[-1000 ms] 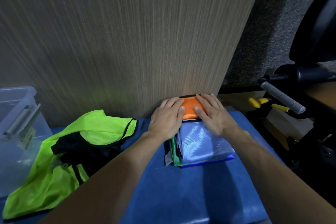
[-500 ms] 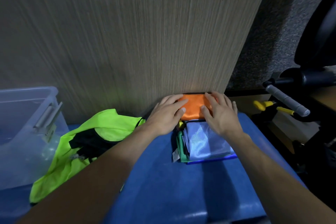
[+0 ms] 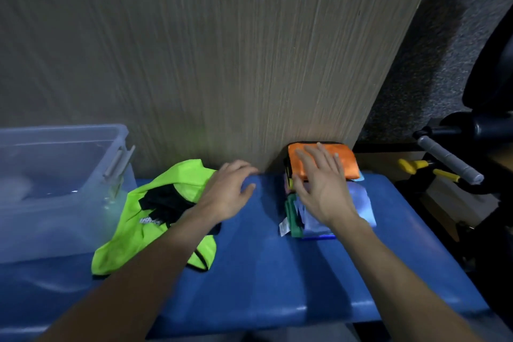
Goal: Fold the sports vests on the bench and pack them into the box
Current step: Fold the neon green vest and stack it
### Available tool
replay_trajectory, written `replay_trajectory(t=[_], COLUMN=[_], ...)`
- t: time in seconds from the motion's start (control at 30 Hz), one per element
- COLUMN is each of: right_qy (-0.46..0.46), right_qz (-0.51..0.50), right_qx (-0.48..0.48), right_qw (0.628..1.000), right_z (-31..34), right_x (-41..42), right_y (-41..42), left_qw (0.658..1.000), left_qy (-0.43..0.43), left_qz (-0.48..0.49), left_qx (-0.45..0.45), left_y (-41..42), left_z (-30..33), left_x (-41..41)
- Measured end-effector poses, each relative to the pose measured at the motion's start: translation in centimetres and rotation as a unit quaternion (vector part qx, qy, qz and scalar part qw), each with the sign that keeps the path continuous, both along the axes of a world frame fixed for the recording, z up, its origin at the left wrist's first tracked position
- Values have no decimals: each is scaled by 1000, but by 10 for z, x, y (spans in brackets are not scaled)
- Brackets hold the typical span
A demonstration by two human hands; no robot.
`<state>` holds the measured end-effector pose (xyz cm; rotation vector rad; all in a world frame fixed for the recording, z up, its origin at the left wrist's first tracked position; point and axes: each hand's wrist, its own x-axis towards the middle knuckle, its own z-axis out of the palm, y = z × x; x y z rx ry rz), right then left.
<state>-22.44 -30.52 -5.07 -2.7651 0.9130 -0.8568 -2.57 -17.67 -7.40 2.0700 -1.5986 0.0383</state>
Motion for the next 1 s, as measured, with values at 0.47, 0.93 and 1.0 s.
replay_trajectory(t=[0.47, 0.93, 1.0], right_qy=[95, 153, 99], right_qz=[137, 124, 142], right_qx=[243, 65, 100], right_qw=[955, 978, 980], right_z=[-66, -74, -73], right_x=[73, 86, 80], right_y=[136, 166, 159], left_qw=[967, 951, 947], left_qy=[-20, 165, 254], left_qz=[171, 16, -3], left_qx=[188, 260, 198], left_y=[138, 172, 179], left_z=[-11, -17, -14], left_x=[62, 53, 48])
